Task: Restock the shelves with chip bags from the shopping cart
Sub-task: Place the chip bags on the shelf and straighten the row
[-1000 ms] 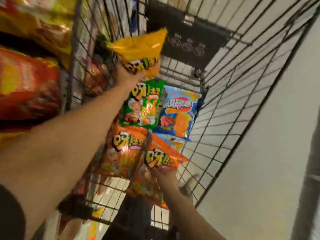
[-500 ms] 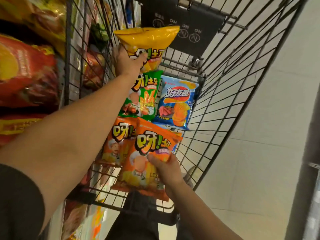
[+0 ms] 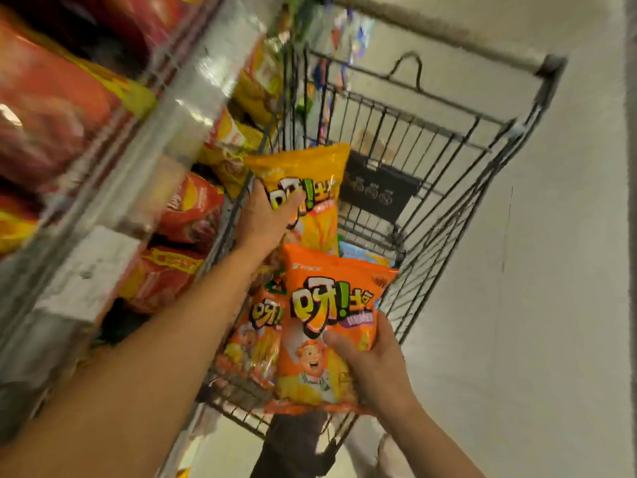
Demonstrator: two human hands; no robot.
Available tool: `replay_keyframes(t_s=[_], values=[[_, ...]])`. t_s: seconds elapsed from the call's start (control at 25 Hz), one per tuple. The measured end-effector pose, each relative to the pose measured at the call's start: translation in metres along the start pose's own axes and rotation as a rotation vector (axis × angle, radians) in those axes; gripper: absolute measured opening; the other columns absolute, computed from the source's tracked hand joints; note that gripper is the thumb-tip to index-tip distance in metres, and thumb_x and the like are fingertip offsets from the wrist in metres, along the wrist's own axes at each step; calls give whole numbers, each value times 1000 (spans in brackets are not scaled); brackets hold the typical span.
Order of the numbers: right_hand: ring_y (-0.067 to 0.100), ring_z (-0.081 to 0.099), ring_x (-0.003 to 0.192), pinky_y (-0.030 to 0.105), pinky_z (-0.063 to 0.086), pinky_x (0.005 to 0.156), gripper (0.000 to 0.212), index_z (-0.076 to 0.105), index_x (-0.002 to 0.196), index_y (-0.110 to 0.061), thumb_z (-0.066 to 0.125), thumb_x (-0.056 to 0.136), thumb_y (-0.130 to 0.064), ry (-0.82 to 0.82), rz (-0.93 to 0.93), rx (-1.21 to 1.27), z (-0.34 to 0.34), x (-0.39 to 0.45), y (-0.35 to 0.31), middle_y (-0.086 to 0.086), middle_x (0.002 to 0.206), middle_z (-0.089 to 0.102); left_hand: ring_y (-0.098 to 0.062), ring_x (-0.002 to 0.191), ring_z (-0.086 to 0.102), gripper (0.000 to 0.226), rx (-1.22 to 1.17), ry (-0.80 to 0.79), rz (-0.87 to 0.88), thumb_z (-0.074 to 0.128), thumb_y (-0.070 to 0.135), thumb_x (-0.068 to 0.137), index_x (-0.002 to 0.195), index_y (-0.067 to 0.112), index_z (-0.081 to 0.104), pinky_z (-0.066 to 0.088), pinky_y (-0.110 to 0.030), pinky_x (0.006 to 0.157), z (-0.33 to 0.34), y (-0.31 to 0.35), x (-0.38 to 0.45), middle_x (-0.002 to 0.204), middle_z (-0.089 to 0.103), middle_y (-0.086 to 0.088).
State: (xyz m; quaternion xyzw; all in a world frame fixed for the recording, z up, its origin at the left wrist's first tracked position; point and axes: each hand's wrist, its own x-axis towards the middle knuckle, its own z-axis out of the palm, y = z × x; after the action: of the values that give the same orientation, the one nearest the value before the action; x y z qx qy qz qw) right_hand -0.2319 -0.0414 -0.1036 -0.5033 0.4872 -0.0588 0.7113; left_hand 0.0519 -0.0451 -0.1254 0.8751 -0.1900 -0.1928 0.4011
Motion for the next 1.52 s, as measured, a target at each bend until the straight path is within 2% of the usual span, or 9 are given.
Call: replay_keyframes(t_s=[0.4, 0.48, 0.6, 0.76, 0.92, 1.04, 1.2, 1.4, 1.52], values=[[13, 75, 93, 47, 62, 81, 67, 60, 113, -48, 94, 55, -45, -152, -446, -111, -130, -123, -83, -11, 106, 76, -11, 115, 62, 76, -210, 359, 158, 63, 74, 81, 139, 27, 50, 49, -19, 88, -84, 107, -202, 121, 64, 16], [11, 75, 92, 42, 61, 79, 68, 59, 115, -44, 94, 57, -44, -182, -544, -116, -139, -142, -113, -12, 105, 76, 5, 109, 63, 78, -202, 423, 200, 58, 83, 77, 135, 33, 50, 53, -34, 91, -107, 132, -242, 120, 65, 23], [10, 75, 91, 35, 62, 75, 66, 58, 114, -48, 94, 58, -46, -252, -681, -102, -140, -172, -159, -14, 105, 75, -19, 130, 56, 100, -140, 527, 217, 56, 89, 73, 147, 23, 40, 48, -52, 103, -145, 169, -298, 145, 56, 4], [9, 75, 89, 25, 62, 68, 67, 58, 116, -49, 92, 59, -53, -359, -826, -49, -124, -222, -208, -15, 105, 76, 13, 99, 62, 61, -154, 717, 309, 61, 81, 77, 122, 41, 52, 50, -27, 77, -205, 212, -370, 108, 64, 38], [16, 76, 92, 40, 63, 73, 80, 62, 117, -44, 90, 45, -65, -480, -914, -26, -91, -280, -236, -8, 105, 76, 15, 92, 62, 38, -155, 885, 362, 67, 73, 80, 108, 51, 52, 48, -20, 74, -267, 241, -449, 100, 65, 38], [10, 76, 77, 23, 59, 55, 83, 65, 108, -46, 88, 33, -73, -596, -993, -23, -57, -330, -245, -13, 94, 78, 15, 93, 62, 43, -145, 978, 402, 67, 72, 80, 114, 50, 52, 48, -18, 74, -313, 243, -512, 104, 65, 37], [9, 76, 76, 28, 57, 60, 80, 67, 104, -48, 86, 32, -74, -769, -1069, -72, -11, -407, -248, -13, 91, 78, 13, 91, 62, 43, -163, 1075, 373, 64, 79, 77, 108, 50, 55, 47, -14, 67, -369, 230, -603, 103, 66, 32], [16, 77, 81, 25, 58, 60, 54, 69, 104, -42, 88, 54, -47, -1012, -1067, -92, 33, -480, -239, -4, 95, 80, 11, 114, 52, 96, -200, 1121, 296, 61, 85, 66, 148, 38, 41, 48, -22, 92, -409, 202, -705, 135, 44, 35], [14, 77, 84, 20, 58, 59, 53, 69, 106, -41, 89, 57, -45, -1121, -1073, -94, 60, -505, -241, -4, 97, 79, 12, 117, 55, 73, -179, 1168, 321, 66, 80, 69, 136, 62, 45, 51, -21, 94, -429, 196, -747, 140, 50, 24]])
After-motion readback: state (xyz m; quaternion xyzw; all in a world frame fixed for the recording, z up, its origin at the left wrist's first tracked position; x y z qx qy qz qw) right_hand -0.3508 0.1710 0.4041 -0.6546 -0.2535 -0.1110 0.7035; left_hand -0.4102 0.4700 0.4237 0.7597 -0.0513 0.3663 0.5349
